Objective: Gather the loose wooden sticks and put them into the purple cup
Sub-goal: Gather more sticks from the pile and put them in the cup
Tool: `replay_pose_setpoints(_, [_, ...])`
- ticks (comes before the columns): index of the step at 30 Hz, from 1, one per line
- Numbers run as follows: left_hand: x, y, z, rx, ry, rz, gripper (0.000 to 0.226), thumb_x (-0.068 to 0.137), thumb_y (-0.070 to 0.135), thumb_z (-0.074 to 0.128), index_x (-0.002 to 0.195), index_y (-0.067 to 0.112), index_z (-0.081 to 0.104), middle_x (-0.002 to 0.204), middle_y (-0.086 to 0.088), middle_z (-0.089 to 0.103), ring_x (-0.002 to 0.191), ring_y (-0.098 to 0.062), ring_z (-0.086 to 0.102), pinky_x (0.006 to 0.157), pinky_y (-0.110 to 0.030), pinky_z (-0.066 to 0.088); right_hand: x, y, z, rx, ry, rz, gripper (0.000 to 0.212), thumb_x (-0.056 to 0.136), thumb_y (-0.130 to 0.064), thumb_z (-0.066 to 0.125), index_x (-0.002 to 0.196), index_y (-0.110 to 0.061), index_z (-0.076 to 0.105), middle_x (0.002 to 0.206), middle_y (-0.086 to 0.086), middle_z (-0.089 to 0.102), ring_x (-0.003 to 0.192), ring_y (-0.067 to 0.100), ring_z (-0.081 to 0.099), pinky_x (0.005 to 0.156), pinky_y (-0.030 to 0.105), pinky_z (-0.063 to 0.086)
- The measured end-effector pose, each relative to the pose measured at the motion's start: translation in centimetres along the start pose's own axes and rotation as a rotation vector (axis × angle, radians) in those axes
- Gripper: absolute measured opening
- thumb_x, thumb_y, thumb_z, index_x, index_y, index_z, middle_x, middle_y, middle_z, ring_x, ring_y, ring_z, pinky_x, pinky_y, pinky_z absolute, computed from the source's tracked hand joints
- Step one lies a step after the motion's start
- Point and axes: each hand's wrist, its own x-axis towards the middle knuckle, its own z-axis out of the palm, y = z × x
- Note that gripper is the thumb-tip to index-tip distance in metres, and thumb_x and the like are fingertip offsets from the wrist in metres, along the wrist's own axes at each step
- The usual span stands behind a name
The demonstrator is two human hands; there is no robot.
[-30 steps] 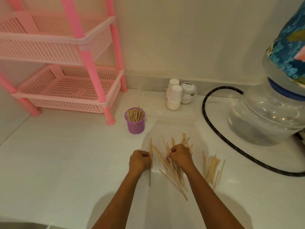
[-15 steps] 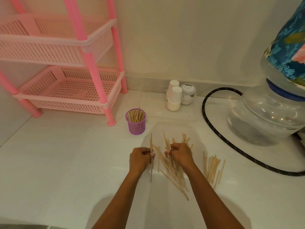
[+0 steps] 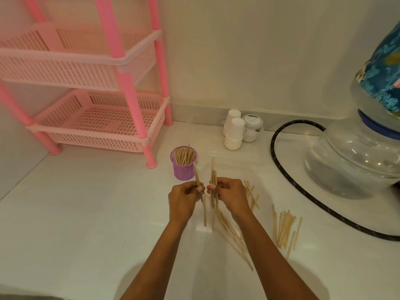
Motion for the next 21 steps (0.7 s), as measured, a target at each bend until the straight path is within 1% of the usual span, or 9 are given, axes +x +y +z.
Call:
replay_pose_setpoints(2, [0.5, 1.0, -0.5, -0.075, 0.014, 0.013, 0.014, 0.089, 0.007, 0.066, 0.098, 0.009, 0.075, 0.089, -0.007, 0.075, 0.082, -0.021, 0.072, 0.082, -0.040, 0.060, 0.4, -1.0, 0.6, 0.036, 0.002, -0.034, 0.035, 0.080, -0.017, 0.072, 0.065, -0.048, 0.072, 0.077, -0.003, 0.076, 0.080, 0.016, 0.074, 0.085, 0.043, 0.058])
replay_pose_setpoints(4, [1.1, 1.9, -1.1, -0.130, 0.027, 0.029, 0.016, 0.088, 0.007, 0.065, 0.101, 0.009, 0.075, 0.092, -0.008, 0.075, 0.086, -0.022, 0.072, 0.083, -0.038, 0.060, 0.8, -2.1, 1.3, 0.073, 0.006, -0.088, 0.030, 0.082, -0.018, 0.072, 0.073, -0.047, 0.073, 0.079, -0.004, 0.077, 0.081, 0.014, 0.073, 0.084, 0.043, 0.058])
replay_pose_setpoints(7, [2.4, 3.4, -2.1, -0.200, 0.037, 0.041, 0.019, 0.087, 0.005, 0.066, 0.104, 0.007, 0.075, 0.095, -0.009, 0.075, 0.089, -0.022, 0.073, 0.084, -0.038, 0.059, 1.7, -3.7, 2.4, 0.117, 0.009, -0.167, 0.018, 0.084, -0.017, 0.070, 0.094, -0.031, 0.076, 0.085, -0.004, 0.077, 0.084, 0.012, 0.073, 0.083, 0.041, 0.059])
replay_pose_setpoints(9, [3.2, 4.5, -2.6, -0.198, 0.064, 0.061, 0.018, 0.087, 0.005, 0.066, 0.101, 0.011, 0.075, 0.091, -0.005, 0.076, 0.086, -0.017, 0.073, 0.083, -0.034, 0.059, 2.5, -4.7, 3.3, 0.131, 0.006, -0.207, 0.020, 0.085, -0.015, 0.069, 0.101, -0.025, 0.076, 0.088, -0.003, 0.077, 0.085, 0.013, 0.073, 0.083, 0.041, 0.059])
replay_pose_setpoints(11, [4.1, 5.6, -3.0, -0.170, 0.097, 0.109, 0.019, 0.087, 0.007, 0.067, 0.102, 0.014, 0.075, 0.091, 0.000, 0.076, 0.087, -0.013, 0.072, 0.085, -0.029, 0.057, 3.4, -5.8, 4.1, 0.139, 0.013, -0.245, 0.022, 0.086, -0.011, 0.067, 0.101, -0.024, 0.076, 0.090, -0.003, 0.077, 0.086, 0.012, 0.072, 0.083, 0.040, 0.059])
replay_pose_setpoints(13, [5.1, 6.6, -3.6, -0.142, 0.116, 0.148, 0.019, 0.086, 0.007, 0.067, 0.102, 0.014, 0.075, 0.091, 0.001, 0.075, 0.088, -0.013, 0.072, 0.085, -0.028, 0.057, 4.2, -6.8, 4.7, 0.146, 0.028, -0.280, 0.022, 0.086, -0.010, 0.066, 0.100, -0.023, 0.076, 0.091, -0.003, 0.076, 0.087, 0.012, 0.072, 0.084, 0.040, 0.059])
replay_pose_setpoints(16, [6.7, 8.0, -4.4, -0.125, 0.141, 0.172, 0.018, 0.087, 0.005, 0.067, 0.101, 0.012, 0.075, 0.088, 0.000, 0.074, 0.086, -0.015, 0.072, 0.083, -0.029, 0.058, 5.5, -8.3, 5.4, 0.136, 0.039, -0.340, 0.020, 0.086, -0.010, 0.067, 0.101, -0.019, 0.076, 0.093, -0.002, 0.076, 0.089, 0.013, 0.071, 0.084, 0.039, 0.058])
replay_pose_setpoints(21, [8.9, 8.9, -5.1, -0.101, 0.149, 0.199, 0.018, 0.086, 0.005, 0.067, 0.101, 0.014, 0.075, 0.092, -0.001, 0.075, 0.088, -0.016, 0.072, 0.085, -0.033, 0.058, 7.4, -9.6, 6.2, 0.125, 0.057, -0.390, 0.022, 0.086, -0.009, 0.066, 0.104, -0.016, 0.076, 0.095, -0.001, 0.076, 0.088, 0.012, 0.070, 0.082, 0.031, 0.058])
